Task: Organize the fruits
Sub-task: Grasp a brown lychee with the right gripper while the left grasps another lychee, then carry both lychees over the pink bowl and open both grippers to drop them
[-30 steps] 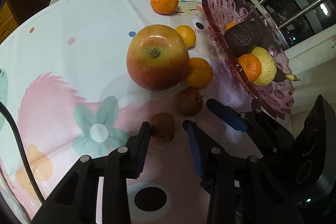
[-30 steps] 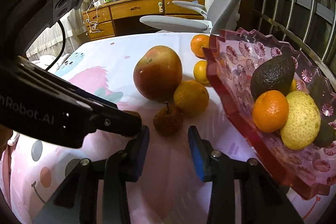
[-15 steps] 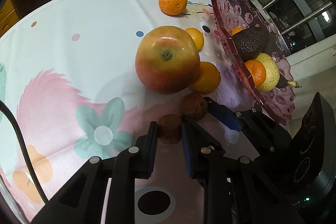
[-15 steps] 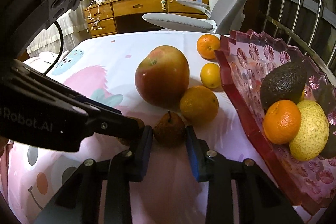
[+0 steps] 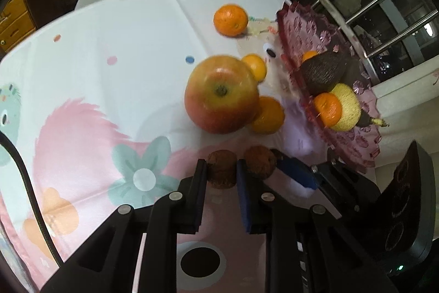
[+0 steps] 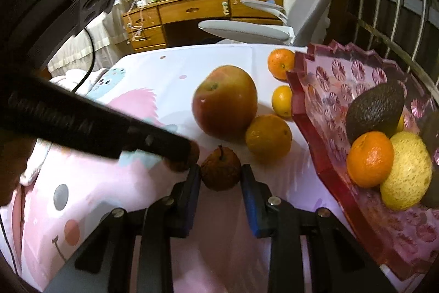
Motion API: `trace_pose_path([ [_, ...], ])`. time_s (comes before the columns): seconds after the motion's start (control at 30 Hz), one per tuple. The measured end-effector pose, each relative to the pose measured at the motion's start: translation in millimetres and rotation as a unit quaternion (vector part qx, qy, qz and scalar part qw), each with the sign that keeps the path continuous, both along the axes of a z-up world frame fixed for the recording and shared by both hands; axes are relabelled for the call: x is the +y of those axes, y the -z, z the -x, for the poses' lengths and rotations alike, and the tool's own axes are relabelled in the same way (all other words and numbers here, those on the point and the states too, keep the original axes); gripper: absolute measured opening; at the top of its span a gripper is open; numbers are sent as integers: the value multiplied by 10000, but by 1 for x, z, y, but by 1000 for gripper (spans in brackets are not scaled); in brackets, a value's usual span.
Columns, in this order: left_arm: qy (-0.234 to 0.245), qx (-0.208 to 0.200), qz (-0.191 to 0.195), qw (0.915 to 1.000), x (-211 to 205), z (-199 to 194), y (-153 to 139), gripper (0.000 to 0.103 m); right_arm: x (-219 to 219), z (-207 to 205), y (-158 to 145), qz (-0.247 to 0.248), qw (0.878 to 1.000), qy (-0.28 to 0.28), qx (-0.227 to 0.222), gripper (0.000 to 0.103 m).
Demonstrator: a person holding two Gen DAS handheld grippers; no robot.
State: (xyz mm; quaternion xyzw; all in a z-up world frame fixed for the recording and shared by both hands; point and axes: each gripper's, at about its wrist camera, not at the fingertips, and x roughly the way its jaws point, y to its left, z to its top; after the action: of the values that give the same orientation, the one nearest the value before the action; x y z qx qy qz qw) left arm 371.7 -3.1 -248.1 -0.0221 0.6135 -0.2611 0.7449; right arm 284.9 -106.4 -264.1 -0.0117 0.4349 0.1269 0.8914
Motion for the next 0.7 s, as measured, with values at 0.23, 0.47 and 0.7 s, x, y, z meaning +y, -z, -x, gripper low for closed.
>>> trace_pose_path([
  [0.23, -61, -375, 98, 9992, -5, 1, -36, 19, -10, 23, -39, -250, 9991, -156, -308, 30],
  [0.47, 123, -850, 343, 9957, -28, 3, -81, 19, -37, 42, -87, -574, 9967, 115, -571, 30],
  [0.7, 370, -1281, 651, 9889, -60, 4, -117, 19, -61, 56, -109, -506, 9949, 328, -804, 30],
])
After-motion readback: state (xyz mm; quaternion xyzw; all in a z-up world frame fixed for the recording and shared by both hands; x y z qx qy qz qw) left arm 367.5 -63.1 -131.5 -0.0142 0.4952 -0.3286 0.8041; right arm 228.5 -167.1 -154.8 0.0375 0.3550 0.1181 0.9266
